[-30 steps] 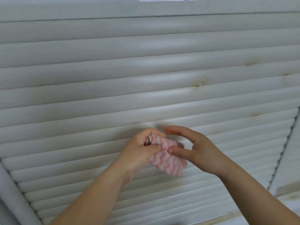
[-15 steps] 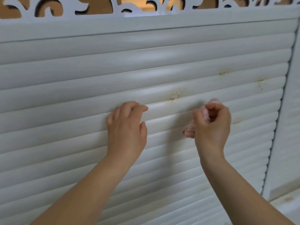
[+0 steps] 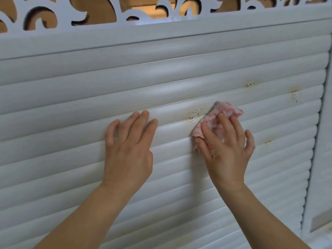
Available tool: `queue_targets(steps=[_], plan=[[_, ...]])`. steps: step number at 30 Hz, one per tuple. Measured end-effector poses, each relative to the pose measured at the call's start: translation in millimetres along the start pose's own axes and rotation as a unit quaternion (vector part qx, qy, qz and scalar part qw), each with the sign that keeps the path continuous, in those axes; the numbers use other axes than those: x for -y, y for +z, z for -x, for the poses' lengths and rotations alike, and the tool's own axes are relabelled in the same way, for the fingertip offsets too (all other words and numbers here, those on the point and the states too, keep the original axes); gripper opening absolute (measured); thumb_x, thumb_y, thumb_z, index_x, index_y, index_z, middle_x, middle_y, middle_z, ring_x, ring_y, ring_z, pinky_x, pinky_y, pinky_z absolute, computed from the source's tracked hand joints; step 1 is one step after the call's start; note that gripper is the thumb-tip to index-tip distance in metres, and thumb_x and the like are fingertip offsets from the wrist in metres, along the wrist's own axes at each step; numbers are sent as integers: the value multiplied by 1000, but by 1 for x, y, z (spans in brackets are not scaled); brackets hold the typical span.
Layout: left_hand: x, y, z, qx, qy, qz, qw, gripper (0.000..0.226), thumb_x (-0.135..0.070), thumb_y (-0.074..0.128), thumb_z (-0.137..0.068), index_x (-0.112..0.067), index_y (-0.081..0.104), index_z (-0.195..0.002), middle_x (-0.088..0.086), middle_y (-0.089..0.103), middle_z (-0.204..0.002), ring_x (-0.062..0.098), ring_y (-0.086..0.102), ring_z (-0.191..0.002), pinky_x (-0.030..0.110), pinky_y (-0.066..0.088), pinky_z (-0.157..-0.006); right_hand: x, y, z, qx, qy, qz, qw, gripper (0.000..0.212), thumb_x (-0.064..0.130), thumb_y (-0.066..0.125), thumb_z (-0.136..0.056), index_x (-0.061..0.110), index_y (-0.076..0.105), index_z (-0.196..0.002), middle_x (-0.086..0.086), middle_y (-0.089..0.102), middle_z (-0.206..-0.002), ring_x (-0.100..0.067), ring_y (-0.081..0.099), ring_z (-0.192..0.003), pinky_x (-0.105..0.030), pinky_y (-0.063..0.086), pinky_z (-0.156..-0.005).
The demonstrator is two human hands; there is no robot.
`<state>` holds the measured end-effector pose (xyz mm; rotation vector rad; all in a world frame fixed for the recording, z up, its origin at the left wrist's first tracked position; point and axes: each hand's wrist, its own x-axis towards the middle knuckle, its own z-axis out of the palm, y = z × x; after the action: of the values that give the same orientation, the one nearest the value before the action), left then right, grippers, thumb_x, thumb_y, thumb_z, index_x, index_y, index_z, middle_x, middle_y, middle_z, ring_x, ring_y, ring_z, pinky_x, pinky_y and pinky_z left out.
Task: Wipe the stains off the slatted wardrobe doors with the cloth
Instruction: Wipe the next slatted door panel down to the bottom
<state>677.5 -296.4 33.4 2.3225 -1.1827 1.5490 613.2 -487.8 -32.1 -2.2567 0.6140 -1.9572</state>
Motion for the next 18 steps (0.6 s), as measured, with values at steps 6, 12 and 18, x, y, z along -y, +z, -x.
queue_targets(steps=[6,12,18], plan=[[4,3,0,-13,14,-23,1000,62,-10,41,-68,-11,57,-128,9,49,-138,25,38,-128,49,23,-105,-7,10,12,31,-65,34,997,47,39,36,-96,19,49,-137,-14,45,-143,-29,41,-131,-46,27,-104],[1,5,1,-19,9,-27,999,62,-11,41,-67,-11,57,-127,9,50,-137,25,40,-128,50,22,-107,30,10,0,-34,32,3,999,42,25,56,-81,22,58,-123,3,69,-105,-9,47,-94,-31,25,-82],[4,3,0,-7,16,-32,999,62,-15,37,-69,-13,57,-128,8,50,-138,25,40,-127,50,23,-107,76,15,3,-84,-41,-6,996,24,26,66,-78,29,72,-101,9,69,-101,-14,50,-90,-34,28,-81]])
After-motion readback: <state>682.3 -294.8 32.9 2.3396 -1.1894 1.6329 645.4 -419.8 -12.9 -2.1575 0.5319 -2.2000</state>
